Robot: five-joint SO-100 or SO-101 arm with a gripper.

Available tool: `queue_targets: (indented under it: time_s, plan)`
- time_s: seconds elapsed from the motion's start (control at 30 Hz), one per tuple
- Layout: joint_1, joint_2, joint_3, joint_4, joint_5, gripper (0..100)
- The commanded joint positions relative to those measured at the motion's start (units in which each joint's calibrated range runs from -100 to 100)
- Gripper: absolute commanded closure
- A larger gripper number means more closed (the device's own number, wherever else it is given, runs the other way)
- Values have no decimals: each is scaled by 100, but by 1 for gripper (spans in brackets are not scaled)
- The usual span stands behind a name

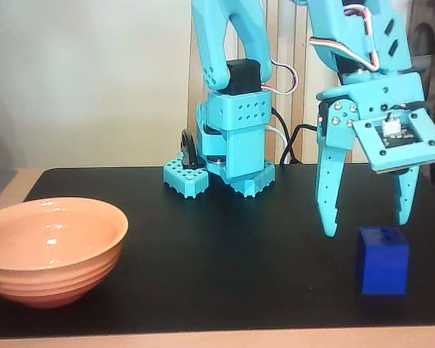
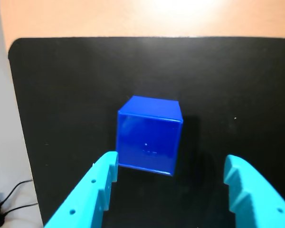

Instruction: Place the blue cube in the orange bowl.

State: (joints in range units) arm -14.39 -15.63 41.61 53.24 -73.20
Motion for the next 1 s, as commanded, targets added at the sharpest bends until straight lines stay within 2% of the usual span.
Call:
queue_targets:
  time_s: [0.0,0.97]
  plan:
    - [-125,34,-486,-141,-82,74]
    - [-486,392,-476,-332,-82,74]
